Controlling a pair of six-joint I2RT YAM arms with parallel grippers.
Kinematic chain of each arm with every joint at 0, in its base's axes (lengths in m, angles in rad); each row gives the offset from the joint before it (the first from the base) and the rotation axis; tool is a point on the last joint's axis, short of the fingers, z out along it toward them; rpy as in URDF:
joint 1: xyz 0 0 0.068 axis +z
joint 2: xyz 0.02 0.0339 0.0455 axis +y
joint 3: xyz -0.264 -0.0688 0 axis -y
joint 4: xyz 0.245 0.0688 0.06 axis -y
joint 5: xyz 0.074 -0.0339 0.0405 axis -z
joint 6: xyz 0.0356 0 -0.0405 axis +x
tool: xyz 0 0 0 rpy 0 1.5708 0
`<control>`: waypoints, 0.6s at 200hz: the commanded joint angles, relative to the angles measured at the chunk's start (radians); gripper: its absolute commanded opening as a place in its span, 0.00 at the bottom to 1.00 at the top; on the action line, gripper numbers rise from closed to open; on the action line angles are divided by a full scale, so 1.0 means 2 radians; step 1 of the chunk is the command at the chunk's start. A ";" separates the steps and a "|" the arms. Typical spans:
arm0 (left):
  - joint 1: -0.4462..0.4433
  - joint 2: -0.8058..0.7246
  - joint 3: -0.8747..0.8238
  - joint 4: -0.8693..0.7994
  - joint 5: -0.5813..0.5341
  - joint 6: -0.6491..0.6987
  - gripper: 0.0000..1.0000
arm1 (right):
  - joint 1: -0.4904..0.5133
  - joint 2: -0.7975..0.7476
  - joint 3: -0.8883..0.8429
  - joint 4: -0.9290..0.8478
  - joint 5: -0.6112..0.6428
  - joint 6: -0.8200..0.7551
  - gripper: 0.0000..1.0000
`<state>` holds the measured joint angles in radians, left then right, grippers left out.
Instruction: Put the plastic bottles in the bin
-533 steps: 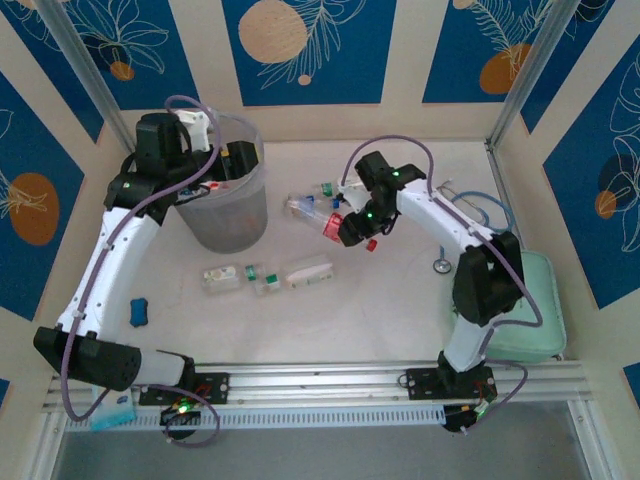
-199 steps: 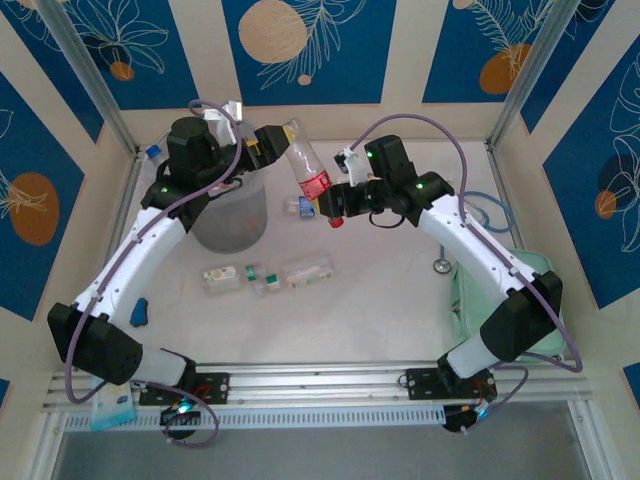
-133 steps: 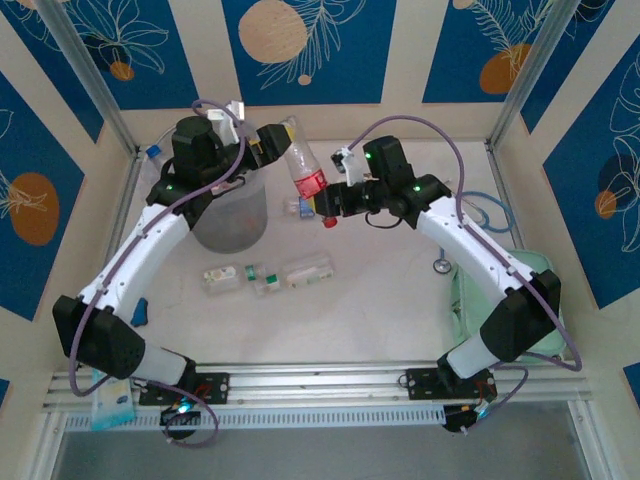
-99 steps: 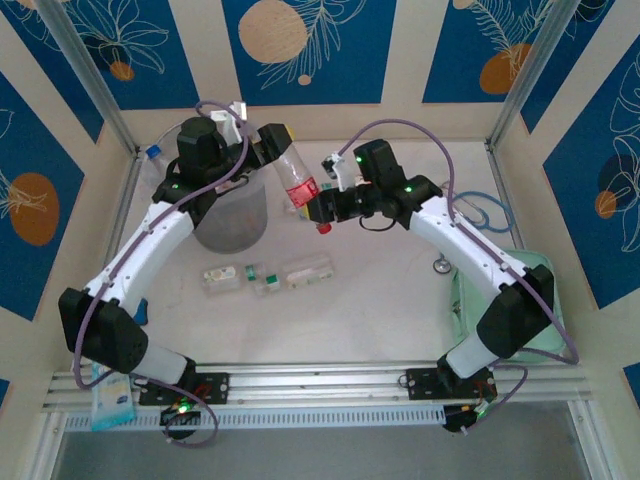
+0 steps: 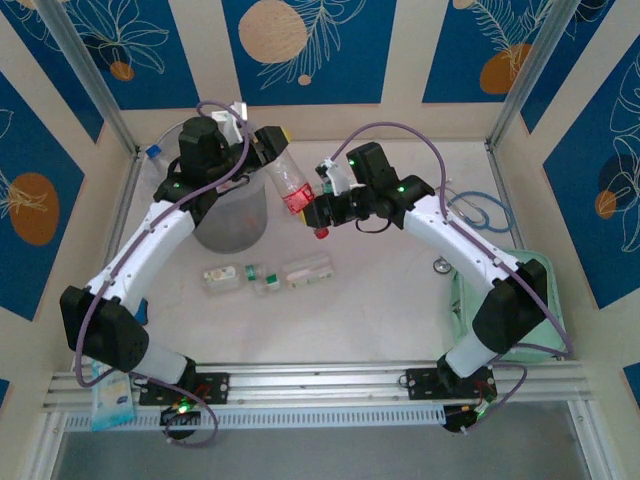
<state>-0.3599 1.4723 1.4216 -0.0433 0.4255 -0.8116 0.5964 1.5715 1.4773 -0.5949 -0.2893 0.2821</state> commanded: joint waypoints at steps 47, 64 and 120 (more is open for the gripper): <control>0.097 -0.004 0.129 -0.040 0.004 0.065 0.26 | -0.022 -0.047 0.011 -0.039 0.059 -0.012 0.99; 0.132 0.004 0.177 -0.039 0.004 0.066 0.25 | -0.027 -0.060 -0.003 -0.045 0.069 -0.012 0.99; 0.194 0.048 0.206 0.060 -0.024 0.057 0.12 | -0.029 -0.068 -0.032 -0.044 0.078 0.007 0.99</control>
<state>-0.0006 1.5024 1.8385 -0.0273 0.4129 -0.7086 0.5323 1.4403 1.4326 -0.6556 -0.1452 0.2741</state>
